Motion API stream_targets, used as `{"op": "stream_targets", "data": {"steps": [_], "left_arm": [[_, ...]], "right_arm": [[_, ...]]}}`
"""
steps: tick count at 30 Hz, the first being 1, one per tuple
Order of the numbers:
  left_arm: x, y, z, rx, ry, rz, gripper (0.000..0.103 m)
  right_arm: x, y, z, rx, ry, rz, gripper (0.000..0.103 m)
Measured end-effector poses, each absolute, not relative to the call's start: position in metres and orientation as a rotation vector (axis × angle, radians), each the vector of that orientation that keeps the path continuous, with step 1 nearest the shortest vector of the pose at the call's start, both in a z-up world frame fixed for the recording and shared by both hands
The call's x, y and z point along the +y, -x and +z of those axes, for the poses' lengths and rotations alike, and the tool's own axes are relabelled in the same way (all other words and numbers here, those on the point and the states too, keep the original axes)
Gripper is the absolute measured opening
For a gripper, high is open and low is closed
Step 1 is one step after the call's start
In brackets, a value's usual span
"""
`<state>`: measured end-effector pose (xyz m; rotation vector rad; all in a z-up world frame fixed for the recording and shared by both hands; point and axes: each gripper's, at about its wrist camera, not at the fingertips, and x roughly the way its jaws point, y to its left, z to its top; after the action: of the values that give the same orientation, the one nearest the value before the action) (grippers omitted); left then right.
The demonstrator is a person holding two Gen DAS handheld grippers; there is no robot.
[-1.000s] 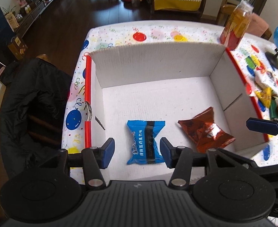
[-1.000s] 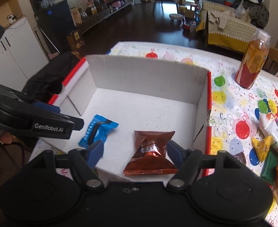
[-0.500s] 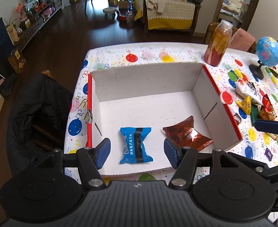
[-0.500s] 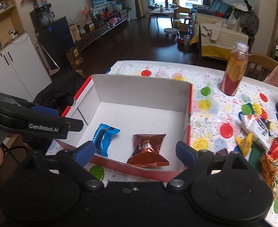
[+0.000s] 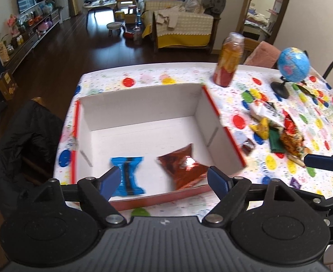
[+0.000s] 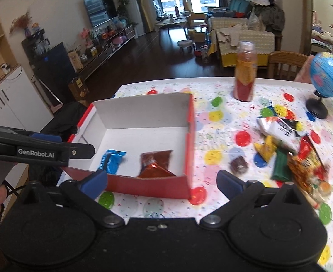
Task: Organize snacks
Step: 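Move both tools back over the snack pile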
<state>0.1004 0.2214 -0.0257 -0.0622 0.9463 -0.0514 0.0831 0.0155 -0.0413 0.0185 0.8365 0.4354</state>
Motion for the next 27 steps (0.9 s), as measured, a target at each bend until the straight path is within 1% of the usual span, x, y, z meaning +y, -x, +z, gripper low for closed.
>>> {"op": "stream_targets", "data": {"steps": [4,10,19,24,27], "left_arm": [[0.195,-0.098,-0.027,0.942,0.08,-0.084,0.096],[0.151,-0.098,-0.032,0.92,0.106,-0.123,0.102],[0.083,-0.113,-0.054,0.974,0.128,-0.162,0.102],[0.044,-0.12,-0.068,0.997,0.108,-0.17,0.102],[0.022,-0.125,-0.077,1.017,0.083,-0.172,0.102]], "right_arm": [[-0.018,-0.078,-0.045,0.837,-0.036,0.406,0.103],[-0.065,-0.071,-0.049,0.83,-0.015,0.38,0.103],[-0.145,-0.074,-0.061,0.797,0.064,0.31,0.103],[-0.194,-0.092,-0.071,0.835,0.017,0.24,0.103],[-0.223,-0.106,-0.081,0.865,-0.036,0.202,0.1]]}}
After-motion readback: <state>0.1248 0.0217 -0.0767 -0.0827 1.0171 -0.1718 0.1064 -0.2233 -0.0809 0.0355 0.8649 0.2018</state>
